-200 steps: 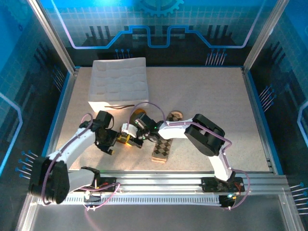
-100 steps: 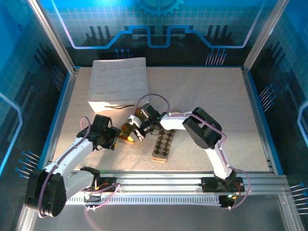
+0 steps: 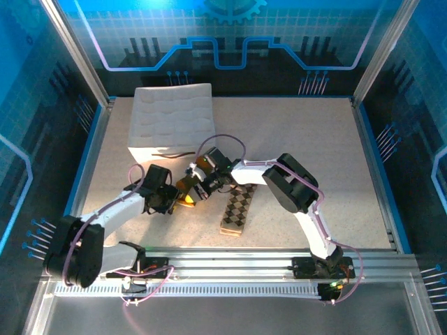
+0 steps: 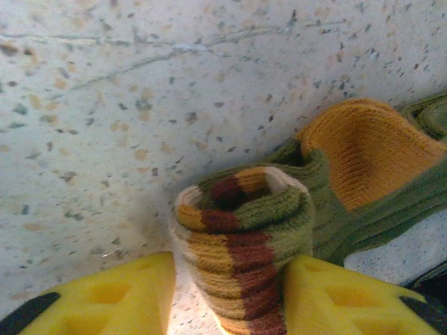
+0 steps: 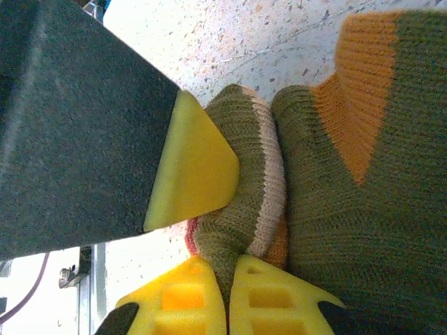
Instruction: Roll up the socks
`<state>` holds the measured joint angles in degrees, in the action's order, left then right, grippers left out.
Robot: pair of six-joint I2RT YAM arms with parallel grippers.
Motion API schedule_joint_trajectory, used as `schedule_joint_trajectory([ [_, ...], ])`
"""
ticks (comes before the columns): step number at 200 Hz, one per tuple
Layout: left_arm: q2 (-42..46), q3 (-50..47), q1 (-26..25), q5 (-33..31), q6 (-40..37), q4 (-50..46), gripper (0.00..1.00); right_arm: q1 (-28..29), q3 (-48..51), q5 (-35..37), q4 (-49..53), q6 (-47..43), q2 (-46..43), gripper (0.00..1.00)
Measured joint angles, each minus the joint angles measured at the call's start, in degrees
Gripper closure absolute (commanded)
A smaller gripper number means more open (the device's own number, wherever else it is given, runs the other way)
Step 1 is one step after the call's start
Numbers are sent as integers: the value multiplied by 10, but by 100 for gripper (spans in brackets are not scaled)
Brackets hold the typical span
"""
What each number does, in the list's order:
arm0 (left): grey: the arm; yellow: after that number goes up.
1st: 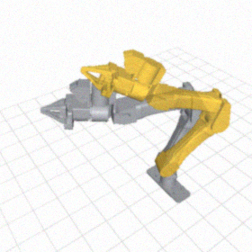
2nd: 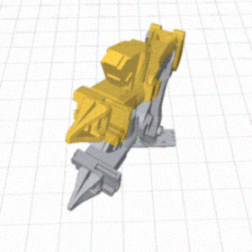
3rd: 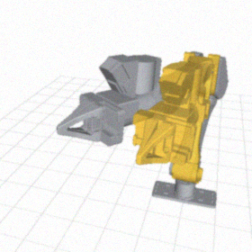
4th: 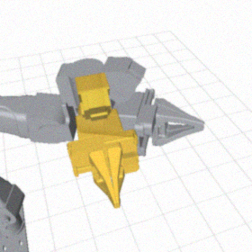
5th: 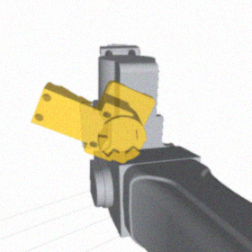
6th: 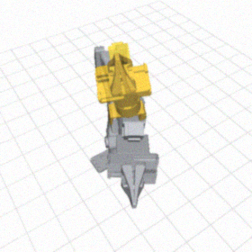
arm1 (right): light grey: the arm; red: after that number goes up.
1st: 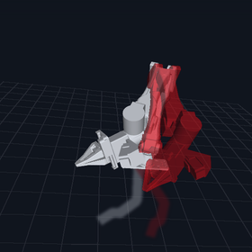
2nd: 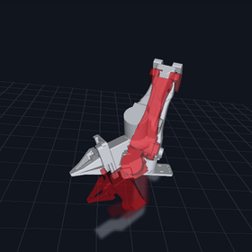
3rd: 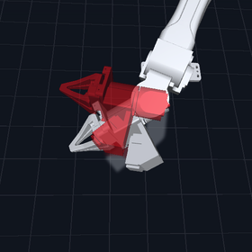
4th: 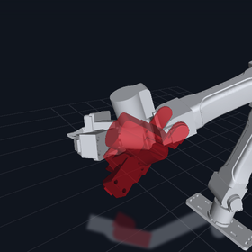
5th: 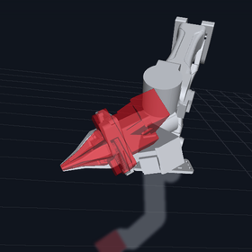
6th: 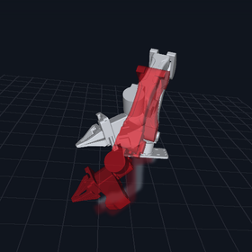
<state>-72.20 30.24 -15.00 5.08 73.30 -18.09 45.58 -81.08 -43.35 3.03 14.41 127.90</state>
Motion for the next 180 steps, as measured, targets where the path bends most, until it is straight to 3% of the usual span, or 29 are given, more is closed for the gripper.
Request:
schedule_joint_trajectory([
  [47,-77,68,-3,-3,-2,-51,72,5,39,33,-26,-33,-29,67],
  [89,-106,102,-4,-2,-1,-94,72,47,268,188,-156,-166,-200,42],
  [120,-133,133,-3,1,-4,-127,72,111,335,327,-237,-300,-252,38],
  [144,-157,159,0,8,-13,-155,72,141,320,410,-259,-394,-245,38],
  [180,-170,174,4,14,-19,-170,72,155,259,477,-261,-476,-194,40],
])
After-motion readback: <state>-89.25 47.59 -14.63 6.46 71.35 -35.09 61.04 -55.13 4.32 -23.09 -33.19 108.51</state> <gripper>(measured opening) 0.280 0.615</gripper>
